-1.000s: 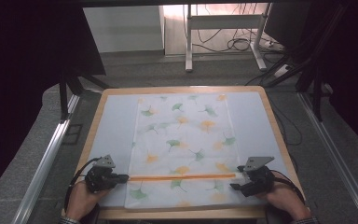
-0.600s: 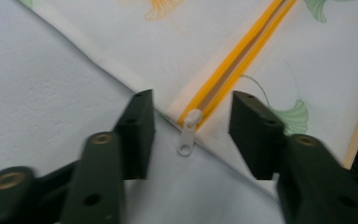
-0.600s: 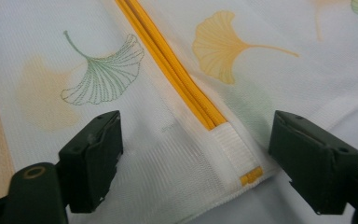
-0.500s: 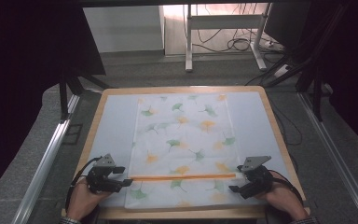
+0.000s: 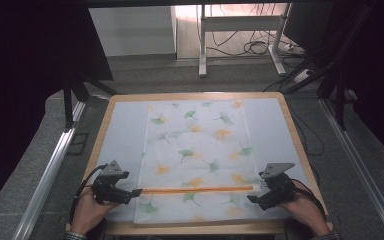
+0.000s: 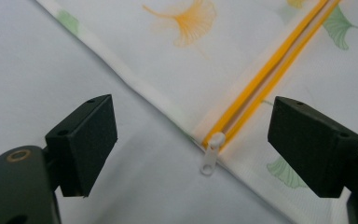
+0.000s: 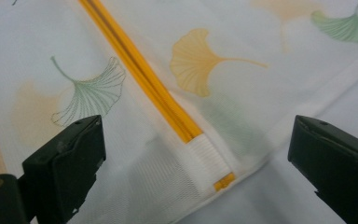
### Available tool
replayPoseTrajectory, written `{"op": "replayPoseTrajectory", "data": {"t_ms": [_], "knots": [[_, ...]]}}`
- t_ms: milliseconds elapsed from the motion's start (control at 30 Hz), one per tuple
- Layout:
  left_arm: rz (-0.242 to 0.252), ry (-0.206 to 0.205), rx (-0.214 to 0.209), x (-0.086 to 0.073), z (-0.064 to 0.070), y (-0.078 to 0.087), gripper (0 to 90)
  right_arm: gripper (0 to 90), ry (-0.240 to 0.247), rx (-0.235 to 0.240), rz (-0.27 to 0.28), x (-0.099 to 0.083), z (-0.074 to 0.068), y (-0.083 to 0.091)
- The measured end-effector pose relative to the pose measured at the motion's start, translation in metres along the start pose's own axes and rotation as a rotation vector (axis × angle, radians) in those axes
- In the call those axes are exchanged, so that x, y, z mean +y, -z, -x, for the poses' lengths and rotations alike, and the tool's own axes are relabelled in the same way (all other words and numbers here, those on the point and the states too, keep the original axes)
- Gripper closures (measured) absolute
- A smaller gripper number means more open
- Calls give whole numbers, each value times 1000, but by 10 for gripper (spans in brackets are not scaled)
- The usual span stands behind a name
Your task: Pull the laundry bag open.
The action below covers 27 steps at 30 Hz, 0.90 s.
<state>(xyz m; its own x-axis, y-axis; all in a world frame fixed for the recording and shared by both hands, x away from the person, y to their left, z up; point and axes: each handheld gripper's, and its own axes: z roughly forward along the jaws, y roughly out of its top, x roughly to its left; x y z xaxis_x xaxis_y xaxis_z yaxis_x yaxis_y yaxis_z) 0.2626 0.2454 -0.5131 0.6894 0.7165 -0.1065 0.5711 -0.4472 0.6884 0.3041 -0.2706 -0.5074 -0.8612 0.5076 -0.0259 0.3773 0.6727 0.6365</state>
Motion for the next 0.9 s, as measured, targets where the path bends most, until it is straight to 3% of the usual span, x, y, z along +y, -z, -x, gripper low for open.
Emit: {"op": "replayPoseTrajectory", "data": {"t_ms": [133, 167, 300, 433, 533, 700, 867, 900], "knots": [[20, 7, 13, 5, 0, 3, 85, 29, -25, 0, 29, 2, 0, 4], [29, 31, 23, 9, -1, 2, 70, 26, -37, -3, 39, 3, 0, 8], [5, 13, 35, 16, 5, 1, 33, 12, -80, -7, 54, 6, 3, 13], [24, 14, 10, 24, 12, 3, 25, 0, -116, -24, 75, 12, 2, 18], [40, -1, 22, 29, 21, 3, 15, 0, -144, -22, 93, 17, -2, 21], [90, 25, 30, 30, 28, 4, 0, 0, -134, -23, 111, 23, -11, 21], [112, 25, 13, 22, 34, 7, 0, 0, -108, -46, 126, 27, -24, 21], [121, 26, 12, 16, 35, 9, 0, 0, -92, -68, 125, 28, -28, 22]]}}
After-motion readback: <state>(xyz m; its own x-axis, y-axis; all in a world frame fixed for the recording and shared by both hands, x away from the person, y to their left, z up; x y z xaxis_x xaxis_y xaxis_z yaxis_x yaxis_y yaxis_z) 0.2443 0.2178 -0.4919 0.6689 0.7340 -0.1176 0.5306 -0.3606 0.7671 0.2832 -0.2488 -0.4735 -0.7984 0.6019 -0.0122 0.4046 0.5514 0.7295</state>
